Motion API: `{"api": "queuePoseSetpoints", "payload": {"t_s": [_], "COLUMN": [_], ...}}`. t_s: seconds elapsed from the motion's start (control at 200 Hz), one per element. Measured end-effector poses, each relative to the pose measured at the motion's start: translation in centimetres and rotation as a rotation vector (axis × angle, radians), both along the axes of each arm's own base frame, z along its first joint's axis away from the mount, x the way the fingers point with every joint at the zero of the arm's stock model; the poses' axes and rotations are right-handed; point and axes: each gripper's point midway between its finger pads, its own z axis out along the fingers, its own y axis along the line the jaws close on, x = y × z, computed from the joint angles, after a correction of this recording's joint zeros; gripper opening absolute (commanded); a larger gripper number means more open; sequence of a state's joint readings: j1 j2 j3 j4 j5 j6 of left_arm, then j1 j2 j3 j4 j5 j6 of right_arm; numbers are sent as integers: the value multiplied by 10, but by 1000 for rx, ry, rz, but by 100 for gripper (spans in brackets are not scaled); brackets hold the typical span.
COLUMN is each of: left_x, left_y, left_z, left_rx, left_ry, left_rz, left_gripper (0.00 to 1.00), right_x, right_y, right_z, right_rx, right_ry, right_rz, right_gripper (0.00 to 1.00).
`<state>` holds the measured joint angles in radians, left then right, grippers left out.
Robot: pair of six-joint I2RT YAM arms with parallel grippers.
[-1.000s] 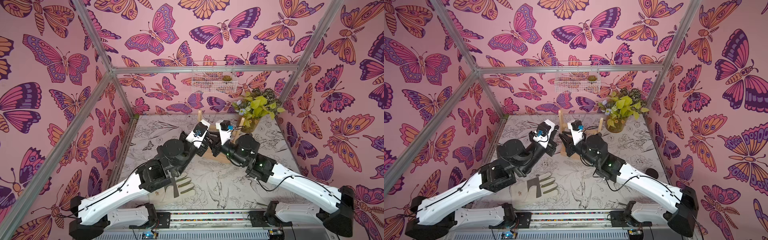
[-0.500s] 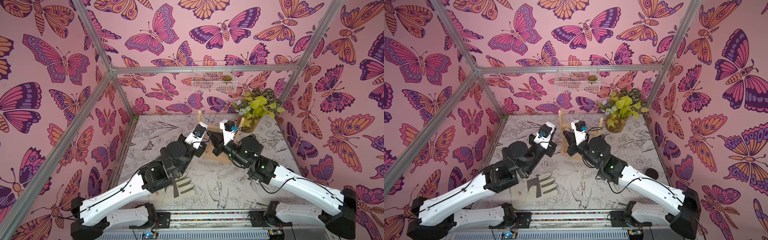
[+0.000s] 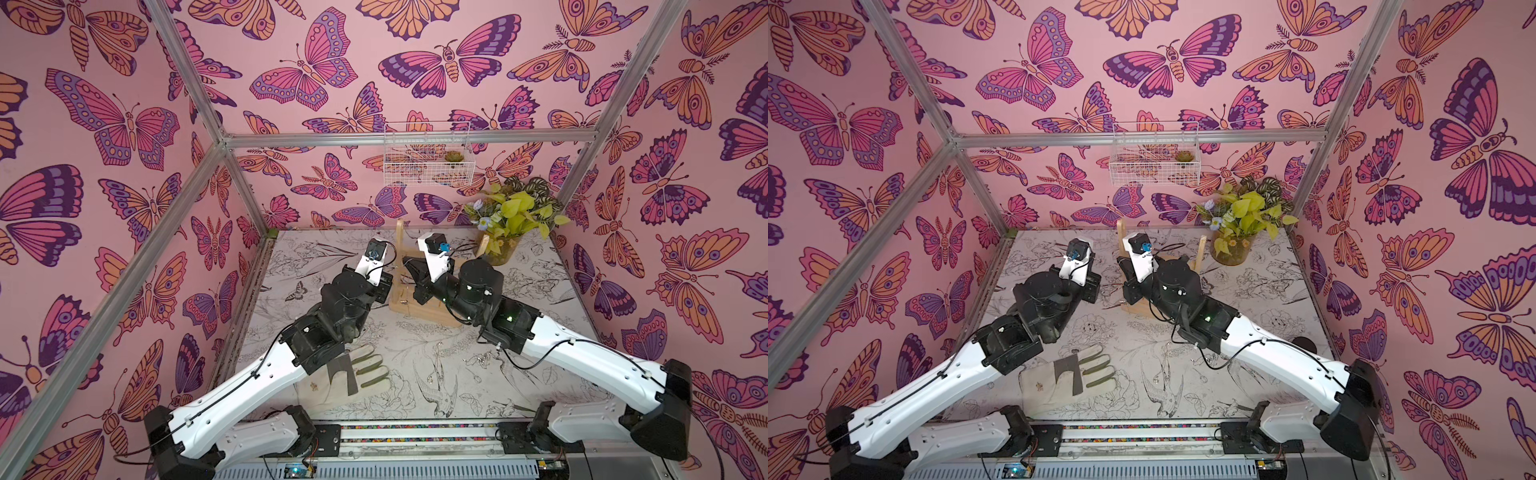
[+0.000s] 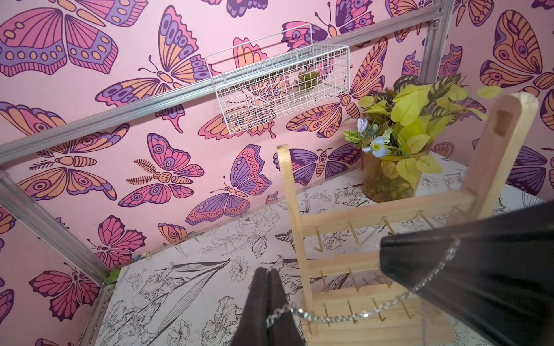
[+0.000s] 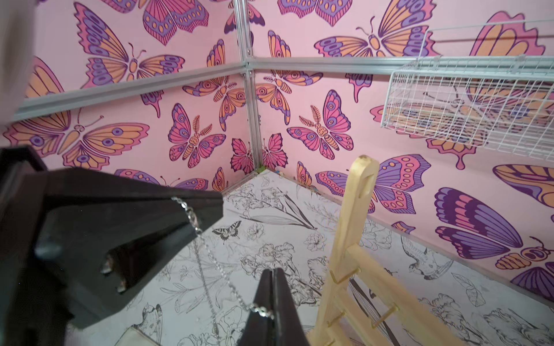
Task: Hang the necklace on the jewelry display stand
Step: Hang the necklace on the stand.
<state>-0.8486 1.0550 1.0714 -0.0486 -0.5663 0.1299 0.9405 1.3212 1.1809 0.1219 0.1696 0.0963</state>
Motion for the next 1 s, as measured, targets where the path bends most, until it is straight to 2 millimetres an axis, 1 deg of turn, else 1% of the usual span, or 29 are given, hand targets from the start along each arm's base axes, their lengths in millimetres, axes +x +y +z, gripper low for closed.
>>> {"api": "queuePoseSetpoints", "payload": {"t_s": [0.12,0.255,0.456,0.531,0.711,0.896,0.996], "left_x": [8,21,44,51,67,83,91], "left_y": [6,3,-9,-12,-16,-27,-27], "left_z": [-3,-10,-36,-43,-58,-80,-85], "left_rx": [-29,-60,-59,-58,-71,-63,-66], "left_ry": [12,31,81,95,126,174,187], "left_rz": [14,10,-3,-8,-13,-23,-22], "left_gripper": [0,0,0,0,0,0,0], "right_x": [8,15,29,40,64,74,79], "right_y": [5,6,6,3,-8,-9,-10], "right_z": [-13,-26,-44,-49,-47,-38,-35], "right_rx": [-37,-66,-98,-103,-84,-64,-58], "right_ry": [25,41,62,72,84,80,79], "right_rz": [-19,-50,-106,-130,-185,-195,-200], "right_gripper": [5,5,5,6,6,7,8]}}
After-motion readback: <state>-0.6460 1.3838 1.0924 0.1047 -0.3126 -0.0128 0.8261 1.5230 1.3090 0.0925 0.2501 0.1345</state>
